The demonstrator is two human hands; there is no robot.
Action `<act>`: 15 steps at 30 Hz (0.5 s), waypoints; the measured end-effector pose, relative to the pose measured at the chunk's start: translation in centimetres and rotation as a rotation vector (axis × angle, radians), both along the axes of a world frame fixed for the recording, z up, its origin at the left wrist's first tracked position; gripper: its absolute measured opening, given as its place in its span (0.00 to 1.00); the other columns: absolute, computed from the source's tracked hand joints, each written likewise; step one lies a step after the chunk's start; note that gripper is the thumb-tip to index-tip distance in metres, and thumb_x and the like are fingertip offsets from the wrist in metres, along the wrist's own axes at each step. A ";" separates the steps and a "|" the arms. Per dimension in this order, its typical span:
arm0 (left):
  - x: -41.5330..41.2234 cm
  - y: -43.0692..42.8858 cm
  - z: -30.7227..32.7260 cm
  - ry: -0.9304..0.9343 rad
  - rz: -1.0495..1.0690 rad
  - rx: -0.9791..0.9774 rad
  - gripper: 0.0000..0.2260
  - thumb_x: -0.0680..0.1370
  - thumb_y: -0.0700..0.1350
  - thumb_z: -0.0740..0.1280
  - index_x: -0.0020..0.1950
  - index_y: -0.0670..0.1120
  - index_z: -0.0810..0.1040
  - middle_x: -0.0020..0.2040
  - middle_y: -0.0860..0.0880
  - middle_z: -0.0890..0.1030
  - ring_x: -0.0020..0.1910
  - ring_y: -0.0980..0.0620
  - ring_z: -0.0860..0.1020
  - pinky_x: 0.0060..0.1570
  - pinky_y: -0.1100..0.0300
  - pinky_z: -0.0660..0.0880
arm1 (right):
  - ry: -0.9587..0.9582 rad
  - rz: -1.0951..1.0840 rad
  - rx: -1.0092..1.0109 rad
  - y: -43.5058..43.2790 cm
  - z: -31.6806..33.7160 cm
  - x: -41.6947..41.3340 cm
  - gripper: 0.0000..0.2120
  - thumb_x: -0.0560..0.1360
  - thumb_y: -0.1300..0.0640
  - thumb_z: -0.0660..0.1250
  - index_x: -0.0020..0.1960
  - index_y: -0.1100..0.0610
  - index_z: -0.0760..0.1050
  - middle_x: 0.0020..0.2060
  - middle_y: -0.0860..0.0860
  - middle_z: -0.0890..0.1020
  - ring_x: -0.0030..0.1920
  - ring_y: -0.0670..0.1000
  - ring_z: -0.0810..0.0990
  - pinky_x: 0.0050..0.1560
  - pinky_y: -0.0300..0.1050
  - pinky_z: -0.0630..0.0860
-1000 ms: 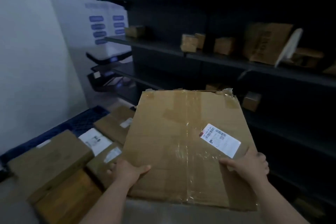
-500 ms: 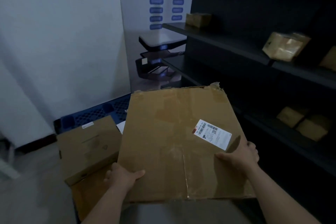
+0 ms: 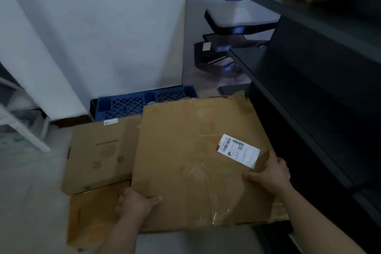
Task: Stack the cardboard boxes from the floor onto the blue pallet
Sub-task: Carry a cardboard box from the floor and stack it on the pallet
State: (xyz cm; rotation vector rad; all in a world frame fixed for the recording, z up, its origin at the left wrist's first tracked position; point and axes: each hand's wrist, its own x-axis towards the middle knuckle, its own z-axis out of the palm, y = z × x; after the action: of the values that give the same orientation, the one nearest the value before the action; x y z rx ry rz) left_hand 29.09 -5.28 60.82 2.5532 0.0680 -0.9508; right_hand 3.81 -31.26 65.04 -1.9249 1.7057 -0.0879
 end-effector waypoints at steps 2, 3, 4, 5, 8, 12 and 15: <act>0.9 -1.5 -1.5 -0.013 0.006 0.028 0.46 0.58 0.62 0.79 0.67 0.40 0.65 0.66 0.38 0.72 0.65 0.38 0.70 0.63 0.50 0.69 | -0.005 0.039 0.015 -2.6 -1.7 1.6 0.61 0.54 0.41 0.81 0.78 0.51 0.51 0.72 0.59 0.61 0.71 0.61 0.63 0.71 0.56 0.62; 1.4 -2.3 -2.3 -0.014 0.013 0.032 0.46 0.59 0.61 0.79 0.67 0.40 0.65 0.66 0.38 0.71 0.65 0.38 0.70 0.63 0.50 0.68 | -0.004 0.060 0.023 -3.7 -2.6 2.4 0.62 0.54 0.42 0.82 0.78 0.50 0.51 0.72 0.58 0.62 0.70 0.61 0.63 0.71 0.56 0.62; 1.8 -3.1 -3.0 -0.010 0.022 0.030 0.46 0.59 0.60 0.79 0.67 0.39 0.64 0.66 0.37 0.71 0.66 0.38 0.70 0.64 0.51 0.67 | -0.001 0.075 0.038 -4.9 -3.5 3.1 0.62 0.54 0.42 0.82 0.78 0.50 0.50 0.72 0.58 0.61 0.71 0.61 0.63 0.71 0.56 0.63; 2.4 -4.0 -3.8 -0.002 0.030 0.030 0.46 0.60 0.60 0.79 0.67 0.39 0.63 0.66 0.37 0.70 0.66 0.38 0.69 0.64 0.50 0.67 | 0.004 0.086 0.054 -6.0 -4.5 3.7 0.63 0.54 0.42 0.82 0.78 0.50 0.49 0.72 0.57 0.60 0.71 0.61 0.62 0.71 0.56 0.63; 3.8 -6.4 -6.3 0.030 0.029 0.039 0.45 0.62 0.59 0.78 0.69 0.40 0.62 0.66 0.39 0.70 0.66 0.39 0.68 0.65 0.50 0.66 | 0.041 0.112 0.094 -9.1 -7.4 5.5 0.63 0.56 0.44 0.82 0.78 0.49 0.45 0.74 0.56 0.55 0.74 0.60 0.58 0.72 0.58 0.62; 4.6 -8.9 -9.6 0.054 0.044 0.034 0.47 0.61 0.58 0.79 0.71 0.41 0.61 0.67 0.39 0.69 0.67 0.38 0.67 0.66 0.49 0.64 | 0.084 0.121 0.131 -12.7 -11.4 7.1 0.63 0.56 0.46 0.82 0.79 0.49 0.44 0.76 0.55 0.53 0.75 0.60 0.56 0.72 0.60 0.61; 5.1 -10.4 -11.7 0.072 0.064 0.039 0.47 0.61 0.59 0.78 0.72 0.42 0.60 0.68 0.39 0.69 0.68 0.38 0.67 0.66 0.48 0.64 | 0.108 0.148 0.148 -15.1 -14.4 8.3 0.63 0.56 0.46 0.82 0.78 0.49 0.45 0.76 0.55 0.52 0.75 0.61 0.56 0.71 0.61 0.63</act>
State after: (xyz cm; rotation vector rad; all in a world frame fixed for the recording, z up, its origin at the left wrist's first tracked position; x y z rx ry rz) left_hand 34.23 -15.67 49.12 2.5355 0.1899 -1.0255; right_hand 12.09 -46.39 50.59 -1.9671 1.5834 0.1956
